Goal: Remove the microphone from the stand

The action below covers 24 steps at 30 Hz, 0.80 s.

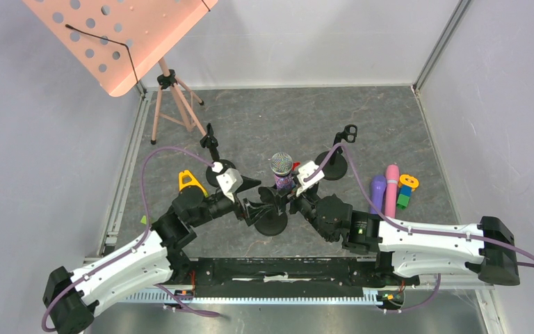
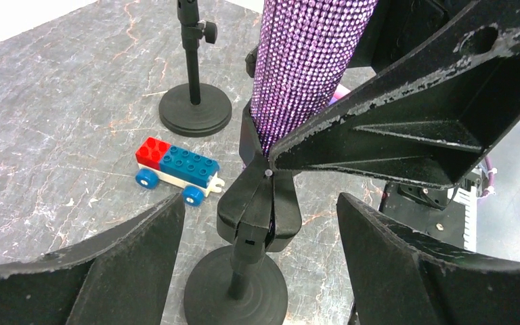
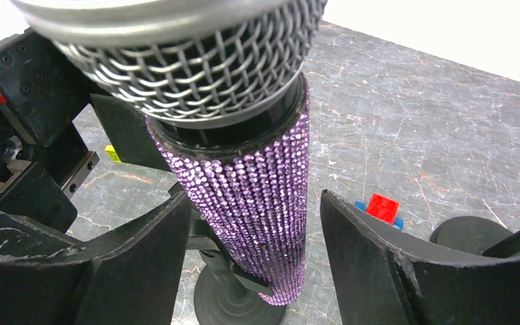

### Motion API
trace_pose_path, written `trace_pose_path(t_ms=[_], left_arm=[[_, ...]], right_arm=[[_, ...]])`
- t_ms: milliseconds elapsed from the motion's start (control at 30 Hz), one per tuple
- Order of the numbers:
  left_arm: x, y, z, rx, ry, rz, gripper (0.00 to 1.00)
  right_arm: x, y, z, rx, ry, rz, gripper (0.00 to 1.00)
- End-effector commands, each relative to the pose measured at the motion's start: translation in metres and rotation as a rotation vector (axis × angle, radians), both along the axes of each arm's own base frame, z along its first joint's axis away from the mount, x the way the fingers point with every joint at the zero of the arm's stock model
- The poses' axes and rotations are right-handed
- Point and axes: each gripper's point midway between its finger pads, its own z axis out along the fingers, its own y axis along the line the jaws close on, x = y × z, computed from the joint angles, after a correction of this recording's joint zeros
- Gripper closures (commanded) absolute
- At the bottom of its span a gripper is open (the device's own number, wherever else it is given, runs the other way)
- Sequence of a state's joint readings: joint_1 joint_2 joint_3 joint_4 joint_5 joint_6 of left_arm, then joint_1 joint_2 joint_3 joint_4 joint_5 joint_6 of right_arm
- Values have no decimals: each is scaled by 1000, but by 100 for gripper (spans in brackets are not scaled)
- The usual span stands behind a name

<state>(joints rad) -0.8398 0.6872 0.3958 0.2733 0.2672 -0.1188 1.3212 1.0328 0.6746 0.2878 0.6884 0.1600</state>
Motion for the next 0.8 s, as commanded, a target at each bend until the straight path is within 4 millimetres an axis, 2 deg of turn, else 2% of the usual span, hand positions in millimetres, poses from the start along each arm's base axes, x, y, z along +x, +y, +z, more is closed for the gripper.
trace_pose_path(t_ms=[0,133,200,267,333,367,433,467,600,767], left_arm=[[3,1,23,-14,-79,8,12],[6,0,24,-17,-92,13,18],[7,-3,22,-8,-84,7,30],[8,-9,19,3,-69,-11,32],[8,-13,16,12,-56,-32,43],[8,-14,14,13,-48,-33,43],[7,-16,13,0,-41,-40,57],[7,-17,15,-19,-41,-39,55],[6,-10,12,-12,-41,-20,32],[0,-4,23,-26,-58,-22,31]], right_arm=[[-2,2,22,71,-9,12,24],[-1,9,29,54,-23,20,26],[0,14,34,30,-15,22,28],[0,14,31,25,1,19,30],[0,12,30,38,4,10,32],[1,10,28,39,7,4,35],[1,7,27,49,10,-6,39],[0,7,27,54,10,-2,38],[0,11,25,38,8,8,36],[1,10,24,54,11,2,37]])
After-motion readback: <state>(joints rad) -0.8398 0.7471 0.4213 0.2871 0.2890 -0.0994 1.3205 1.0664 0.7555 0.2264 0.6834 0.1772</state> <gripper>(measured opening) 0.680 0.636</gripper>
